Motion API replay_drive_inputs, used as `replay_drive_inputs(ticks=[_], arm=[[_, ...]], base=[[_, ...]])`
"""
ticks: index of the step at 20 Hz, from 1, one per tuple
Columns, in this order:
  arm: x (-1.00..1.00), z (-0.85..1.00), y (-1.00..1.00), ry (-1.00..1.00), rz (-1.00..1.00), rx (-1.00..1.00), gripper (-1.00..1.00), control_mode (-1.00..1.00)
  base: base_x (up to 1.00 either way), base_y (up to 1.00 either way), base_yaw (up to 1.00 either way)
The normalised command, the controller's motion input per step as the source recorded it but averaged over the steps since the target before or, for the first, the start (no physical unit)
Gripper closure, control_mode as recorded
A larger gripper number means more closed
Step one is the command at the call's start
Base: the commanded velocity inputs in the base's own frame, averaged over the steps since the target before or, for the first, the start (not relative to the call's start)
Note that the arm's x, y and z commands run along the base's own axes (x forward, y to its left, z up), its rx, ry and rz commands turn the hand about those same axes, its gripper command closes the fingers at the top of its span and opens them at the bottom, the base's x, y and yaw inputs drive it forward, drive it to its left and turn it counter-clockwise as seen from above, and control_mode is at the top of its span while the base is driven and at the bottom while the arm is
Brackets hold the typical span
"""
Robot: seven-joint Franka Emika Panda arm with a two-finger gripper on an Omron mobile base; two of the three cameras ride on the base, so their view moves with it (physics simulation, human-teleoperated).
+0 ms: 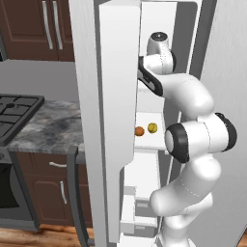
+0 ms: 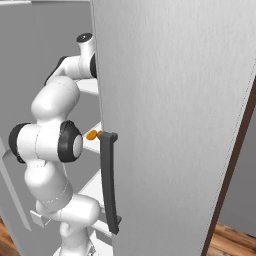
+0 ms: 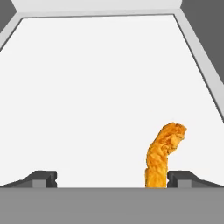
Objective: Take the shrimp and orange from the highest rack and move them to the second highest rack where the tangerine and lemon are located, to maximize freezer space. Close the freezer door after rearranging.
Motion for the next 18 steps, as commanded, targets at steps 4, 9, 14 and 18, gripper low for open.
replay_drive_inputs(ticks=[4,9,14,18], arm=[[0.00,-0.47,-0.10,0.00,0.00,0.00,-1.00,-1.00],[0.00,-0.49,-0.07,0.00,0.00,0.00,-1.00,-1.00],[0.00,-0.61,-0.02,0.00,0.00,0.00,1.00,-1.00],[0.00,-0.53,0.00,0.00,0.00,0.02,1.00,-1.00]], base=[[0.00,0.00,0.00],[0.00,0.00,0.00],[0.00,0.00,0.00],[0.00,0.00,0.00]])
